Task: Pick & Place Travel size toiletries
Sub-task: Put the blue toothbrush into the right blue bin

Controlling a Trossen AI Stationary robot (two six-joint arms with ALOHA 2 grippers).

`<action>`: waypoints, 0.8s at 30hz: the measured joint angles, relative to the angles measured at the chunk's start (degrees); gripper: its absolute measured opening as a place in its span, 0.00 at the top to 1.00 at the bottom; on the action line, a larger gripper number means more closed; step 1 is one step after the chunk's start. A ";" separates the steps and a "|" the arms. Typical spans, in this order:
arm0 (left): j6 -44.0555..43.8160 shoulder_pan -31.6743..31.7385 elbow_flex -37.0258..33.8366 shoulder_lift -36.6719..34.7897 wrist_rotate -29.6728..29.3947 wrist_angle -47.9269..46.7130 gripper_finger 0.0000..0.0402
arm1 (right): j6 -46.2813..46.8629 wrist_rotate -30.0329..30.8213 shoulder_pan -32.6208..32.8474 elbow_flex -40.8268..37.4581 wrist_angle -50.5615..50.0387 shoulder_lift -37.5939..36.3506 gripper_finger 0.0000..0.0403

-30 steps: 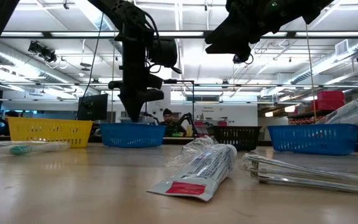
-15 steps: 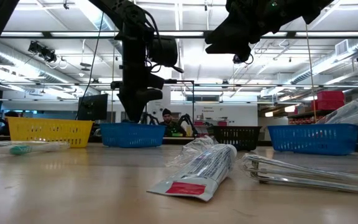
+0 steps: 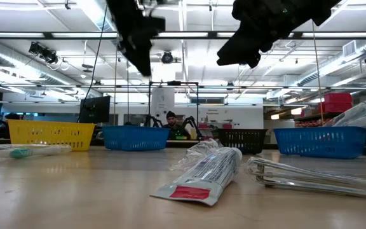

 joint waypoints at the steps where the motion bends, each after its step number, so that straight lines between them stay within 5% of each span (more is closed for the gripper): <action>1: 2.38 -0.78 -0.36 -1.63 -0.12 0.41 0.68 | -0.84 -0.79 -0.01 0.00 -0.41 0.00 0.63; 8: 4.94 -6.69 -9.68 -10.26 4.50 11.52 0.73 | -8.82 -10.27 0.92 0.04 2.44 1.88 0.61; 15: 1.00 -11.07 -28.85 -13.57 16.67 38.84 0.74 | -13.16 -16.66 4.04 0.11 13.10 9.06 0.58; 24: -1.94 -12.28 -41.37 -13.51 18.65 61.38 0.74 | -15.12 -16.76 6.05 0.24 14.92 21.98 0.48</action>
